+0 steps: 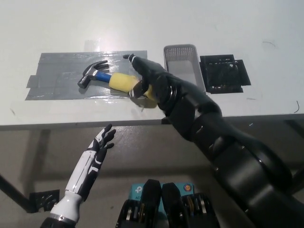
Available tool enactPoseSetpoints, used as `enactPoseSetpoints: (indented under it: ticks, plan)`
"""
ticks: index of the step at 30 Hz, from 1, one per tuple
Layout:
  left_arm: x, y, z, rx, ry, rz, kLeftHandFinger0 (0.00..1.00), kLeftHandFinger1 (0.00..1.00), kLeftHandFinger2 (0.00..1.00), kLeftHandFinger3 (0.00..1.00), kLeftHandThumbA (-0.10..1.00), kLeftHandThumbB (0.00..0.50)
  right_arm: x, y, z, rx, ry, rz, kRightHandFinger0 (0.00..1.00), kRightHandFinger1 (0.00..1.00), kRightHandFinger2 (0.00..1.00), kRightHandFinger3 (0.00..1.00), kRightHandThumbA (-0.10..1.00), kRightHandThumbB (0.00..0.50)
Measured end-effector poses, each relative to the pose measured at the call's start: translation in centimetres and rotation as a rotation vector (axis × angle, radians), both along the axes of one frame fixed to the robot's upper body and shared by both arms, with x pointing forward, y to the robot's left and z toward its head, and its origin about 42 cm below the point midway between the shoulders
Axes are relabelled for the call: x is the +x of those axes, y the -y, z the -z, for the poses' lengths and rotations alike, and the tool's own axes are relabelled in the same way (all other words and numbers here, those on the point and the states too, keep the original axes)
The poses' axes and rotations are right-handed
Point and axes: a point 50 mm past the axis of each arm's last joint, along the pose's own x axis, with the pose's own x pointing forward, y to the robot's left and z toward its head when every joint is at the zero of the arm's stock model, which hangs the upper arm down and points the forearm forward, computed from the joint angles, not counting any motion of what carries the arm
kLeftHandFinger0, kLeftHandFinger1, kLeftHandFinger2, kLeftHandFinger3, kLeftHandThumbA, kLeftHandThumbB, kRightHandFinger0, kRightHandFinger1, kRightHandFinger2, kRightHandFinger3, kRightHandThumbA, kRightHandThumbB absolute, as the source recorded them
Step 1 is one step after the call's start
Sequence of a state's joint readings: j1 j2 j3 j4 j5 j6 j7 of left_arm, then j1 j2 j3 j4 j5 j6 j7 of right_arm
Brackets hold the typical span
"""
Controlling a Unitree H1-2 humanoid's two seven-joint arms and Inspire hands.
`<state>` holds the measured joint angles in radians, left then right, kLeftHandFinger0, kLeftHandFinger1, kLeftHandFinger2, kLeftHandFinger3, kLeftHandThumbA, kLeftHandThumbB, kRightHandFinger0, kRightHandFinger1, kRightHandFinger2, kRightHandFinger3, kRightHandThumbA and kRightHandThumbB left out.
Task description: The robot picks the hammer placed on top of the gray container with right hand and places it on the grey area of the desk
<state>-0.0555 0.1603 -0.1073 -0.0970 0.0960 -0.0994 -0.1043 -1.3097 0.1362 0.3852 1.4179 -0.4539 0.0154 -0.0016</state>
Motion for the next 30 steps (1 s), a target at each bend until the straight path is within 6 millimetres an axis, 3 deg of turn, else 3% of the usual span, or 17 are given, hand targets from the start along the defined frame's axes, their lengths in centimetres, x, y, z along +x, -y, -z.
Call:
enactPoseSetpoints:
  ticks: [4,7,8,11,13,14,17,20,25,30]
  plan:
    - [0.1,0.1,-0.1,0.001,0.003,0.003,0.95,1.0,1.0,1.0,1.0,0.226,0.6,0.2,-2.0,0.047,0.027,-0.003,1.0,1.0,1.0,1.0,0.95,0.5]
    - [0.3,0.2,-0.3,0.004,0.009,0.007,0.95,1.0,1.0,1.0,1.0,0.222,1.6,0.4,-6.9,0.146,0.118,-0.019,1.0,1.0,1.0,1.0,1.0,0.468]
    - [0.4,0.2,-0.3,0.004,0.01,0.007,0.95,1.0,1.0,1.0,1.0,0.227,1.9,0.7,-9.1,0.182,0.167,-0.031,1.0,1.0,1.0,1.0,1.0,0.499]
    - [0.7,0.3,-0.5,0.004,0.015,0.008,0.98,1.0,1.0,1.0,1.0,0.232,2.1,1.6,-15.0,0.258,0.296,-0.066,1.0,1.0,1.0,1.0,1.0,0.5]
    - [0.8,0.3,-0.5,0.004,0.017,0.007,1.0,1.0,1.0,1.0,1.0,0.24,1.8,2.3,-17.9,0.297,0.363,-0.088,1.0,1.0,1.0,1.0,1.0,0.5]
    - [0.8,0.2,-0.5,0.004,0.017,0.007,1.0,1.0,1.0,1.0,1.0,0.276,1.7,2.8,-19.0,0.311,0.391,-0.097,1.0,1.0,1.0,1.0,1.0,0.488]
    - [0.9,0.2,-0.3,0.005,0.008,0.004,1.0,1.0,1.0,1.0,1.0,0.268,0.9,4.0,-21.2,0.342,0.461,-0.127,1.0,1.0,1.0,1.0,1.0,0.462]
    - [1.1,0.2,0.0,0.006,-0.001,0.002,1.0,1.0,1.0,1.0,1.0,0.253,0.3,5.4,-21.9,0.359,0.502,-0.143,1.0,1.0,1.0,1.0,0.98,0.452]
    - [1.8,0.1,-0.1,0.009,0.0,-0.002,1.0,1.0,1.0,1.0,1.0,0.252,-0.7,8.9,-21.3,0.383,0.538,-0.141,1.0,1.0,1.0,1.0,0.98,0.441]
    - [3.0,0.1,-0.4,0.013,0.005,-0.006,1.0,1.0,1.0,1.0,1.0,0.226,-2.1,13.8,-20.0,0.397,0.56,-0.116,1.0,1.0,1.0,1.0,0.96,0.447]
